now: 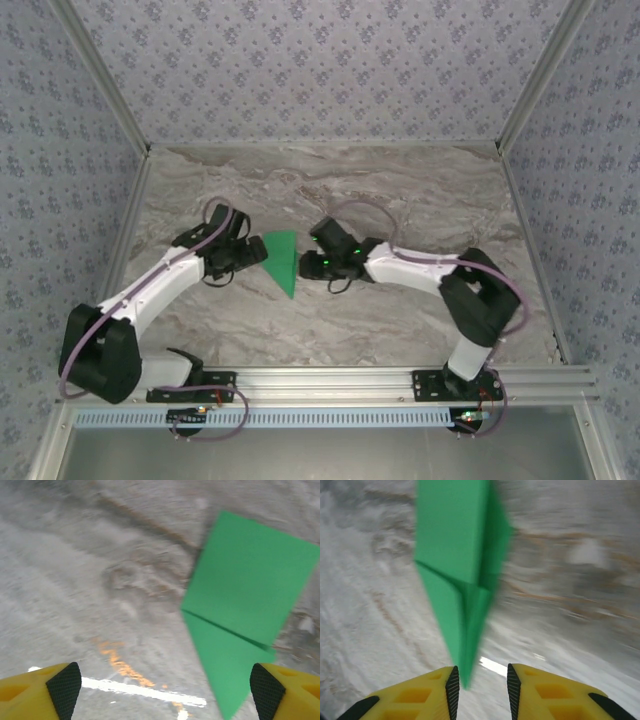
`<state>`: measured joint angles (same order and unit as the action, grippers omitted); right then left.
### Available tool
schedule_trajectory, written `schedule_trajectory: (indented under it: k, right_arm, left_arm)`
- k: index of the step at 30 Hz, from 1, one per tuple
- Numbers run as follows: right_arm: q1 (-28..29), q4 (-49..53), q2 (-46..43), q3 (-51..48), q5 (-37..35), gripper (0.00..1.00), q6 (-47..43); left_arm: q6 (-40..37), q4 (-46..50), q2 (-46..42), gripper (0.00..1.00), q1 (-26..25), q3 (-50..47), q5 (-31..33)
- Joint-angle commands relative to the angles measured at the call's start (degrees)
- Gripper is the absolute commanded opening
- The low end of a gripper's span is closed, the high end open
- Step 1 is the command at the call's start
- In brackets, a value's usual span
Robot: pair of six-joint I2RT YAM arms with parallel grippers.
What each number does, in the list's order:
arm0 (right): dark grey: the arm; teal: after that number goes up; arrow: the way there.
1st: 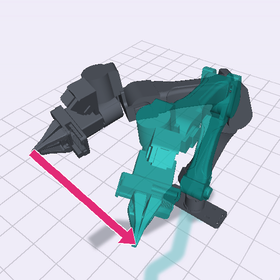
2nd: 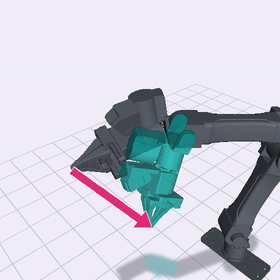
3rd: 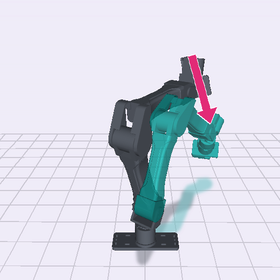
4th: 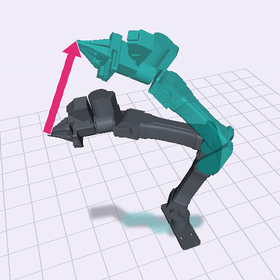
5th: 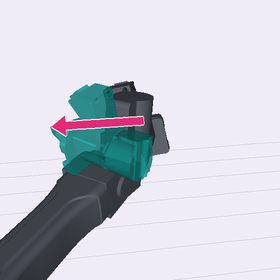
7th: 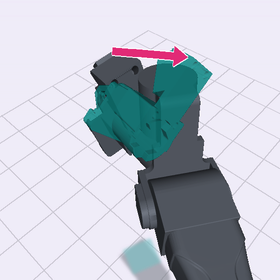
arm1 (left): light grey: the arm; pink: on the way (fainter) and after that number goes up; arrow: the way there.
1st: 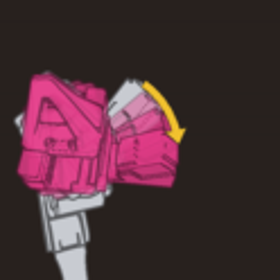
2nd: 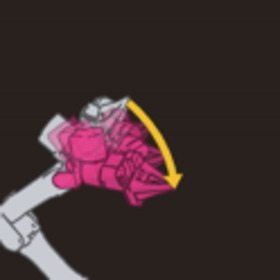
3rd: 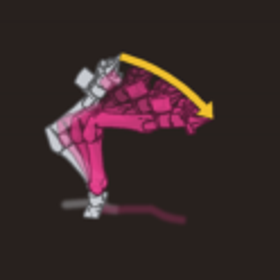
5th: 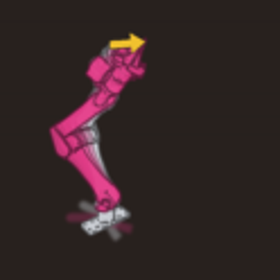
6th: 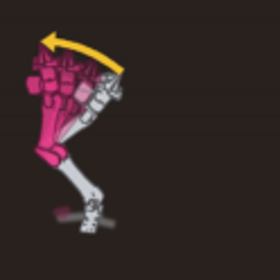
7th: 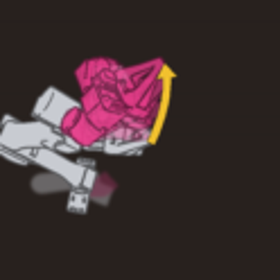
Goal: Fold a paper plane with a square sheet of paper (pick it up from the middle)
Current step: Move the paper to the center of the table, then fold the wing for the fifth time at the center of the table.
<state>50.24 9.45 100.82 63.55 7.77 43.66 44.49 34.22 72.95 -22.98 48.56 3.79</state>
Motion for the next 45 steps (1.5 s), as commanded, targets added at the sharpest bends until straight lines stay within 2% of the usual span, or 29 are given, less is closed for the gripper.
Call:
schedule_trajectory:
  k: [1, 7, 13, 18, 22, 25, 28, 34, 38, 45]
  right_arm:
    - [2.29, -0.88, 6.33, 7.71, 2.24, 0.34, 0.57]
    - [2.65, 3.32, 15.67, 15.11, 3.05, 0.33, 0.48]
    - [0.48, 9.09, 17.92, 15.13, 3.50, 0.31, -4.47]
    - [-2.04, 15.51, 16.66, 10.81, 4.75, 0.31, -18.89]
    - [-5.14, 17.79, 13.52, 5.31, 8.39, 0.31, -31.71]
    - [-5.39, 18.08, 9.43, 1.66, 9.69, 0.32, -36.26]
    - [-5.15, 15.34, 3.28, -0.48, 9.61, 0.34, -34.09]
    - [-6.64, 7.54, -4.62, -3.74, 3.00, 0.35, -16.48]
    - [-6.55, 3.82, -3.58, -5.10, 1.70, 0.32, -10.18]
    - [-6.95, 4.62, 1.17, -3.52, 0.46, 0.27, -8.08]
  left_arm:
    - [2.31, -0.28, -3.96, 0.92, 2.90, -2.76, -0.79]
    - [1.49, -0.33, -5.58, 0.93, 5.27, -4.61, -2.33]
    - [0.62, -1.08, -4.62, 0.94, 5.49, -4.65, -3.43]
    - [-0.36, -1.43, -4.33, 0.94, 5.49, -4.70, -5.05]
    - [-1.38, -2.54, -4.55, 0.94, 5.57, -5.30, -7.46]
    - [-1.67, -5.16, -4.67, 0.94, 5.53, -6.32, -11.54]
    - [-1.93, -7.11, -4.27, 0.94, 4.89, -6.74, -15.22]
    - [1.61, -10.97, -3.52, 0.94, 0.99, -7.80, -18.20]
    - [6.46, -15.22, -3.47, 0.94, -1.28, -9.64, -19.78]
    - [12.46, -22.68, -1.65, 0.88, -3.93, -11.88, -24.64]
